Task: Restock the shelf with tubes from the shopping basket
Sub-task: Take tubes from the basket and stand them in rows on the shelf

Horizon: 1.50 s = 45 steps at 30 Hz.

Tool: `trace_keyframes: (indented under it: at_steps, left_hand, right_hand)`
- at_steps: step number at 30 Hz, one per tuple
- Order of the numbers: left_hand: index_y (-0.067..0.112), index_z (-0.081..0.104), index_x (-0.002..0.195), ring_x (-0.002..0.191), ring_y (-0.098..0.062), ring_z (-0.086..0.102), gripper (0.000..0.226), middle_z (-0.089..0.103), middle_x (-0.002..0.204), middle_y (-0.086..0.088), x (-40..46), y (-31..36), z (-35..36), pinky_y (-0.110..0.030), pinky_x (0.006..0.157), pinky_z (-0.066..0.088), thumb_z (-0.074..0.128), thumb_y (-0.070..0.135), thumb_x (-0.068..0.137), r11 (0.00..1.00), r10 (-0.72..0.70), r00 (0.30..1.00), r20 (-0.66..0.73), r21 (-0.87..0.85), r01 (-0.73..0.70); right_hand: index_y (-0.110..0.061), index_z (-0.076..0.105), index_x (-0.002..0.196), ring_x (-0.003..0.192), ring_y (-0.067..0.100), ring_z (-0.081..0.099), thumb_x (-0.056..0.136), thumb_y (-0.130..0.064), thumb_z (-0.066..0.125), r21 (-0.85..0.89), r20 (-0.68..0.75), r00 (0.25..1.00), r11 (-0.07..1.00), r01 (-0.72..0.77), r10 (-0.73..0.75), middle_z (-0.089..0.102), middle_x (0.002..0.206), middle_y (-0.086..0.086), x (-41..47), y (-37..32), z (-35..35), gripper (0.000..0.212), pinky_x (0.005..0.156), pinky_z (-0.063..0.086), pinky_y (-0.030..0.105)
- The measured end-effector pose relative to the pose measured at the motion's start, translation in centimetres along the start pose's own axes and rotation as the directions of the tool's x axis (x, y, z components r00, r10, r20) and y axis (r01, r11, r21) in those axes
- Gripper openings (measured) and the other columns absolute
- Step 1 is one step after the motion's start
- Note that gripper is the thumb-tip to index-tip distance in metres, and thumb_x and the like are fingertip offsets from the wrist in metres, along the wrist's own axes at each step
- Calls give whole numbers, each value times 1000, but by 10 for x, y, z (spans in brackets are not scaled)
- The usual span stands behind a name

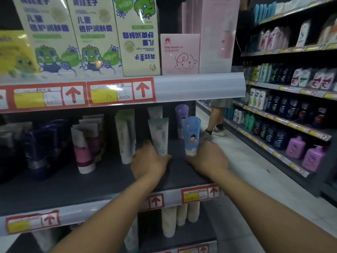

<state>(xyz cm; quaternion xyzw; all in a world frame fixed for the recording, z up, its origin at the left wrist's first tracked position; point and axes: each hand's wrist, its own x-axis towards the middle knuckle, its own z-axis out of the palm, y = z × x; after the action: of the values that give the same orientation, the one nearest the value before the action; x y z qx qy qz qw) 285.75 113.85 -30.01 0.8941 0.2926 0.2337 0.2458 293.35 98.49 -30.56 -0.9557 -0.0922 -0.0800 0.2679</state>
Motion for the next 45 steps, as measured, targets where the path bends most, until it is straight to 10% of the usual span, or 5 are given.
trace_keyframes:
  at_steps: [45]
  left_hand:
    - [13, 52, 126, 120, -34, 62, 52, 64, 128, -11, 81, 2, 54, -35, 73, 42, 73, 44, 90, 997, -27, 999, -42, -70, 24]
  right_hand:
    - [-15, 67, 123, 103, 31, 68, 88, -48, 72, 109, -45, 999, 994, -10, 15, 71, 113, 10, 94, -12, 47, 48, 86, 59, 47]
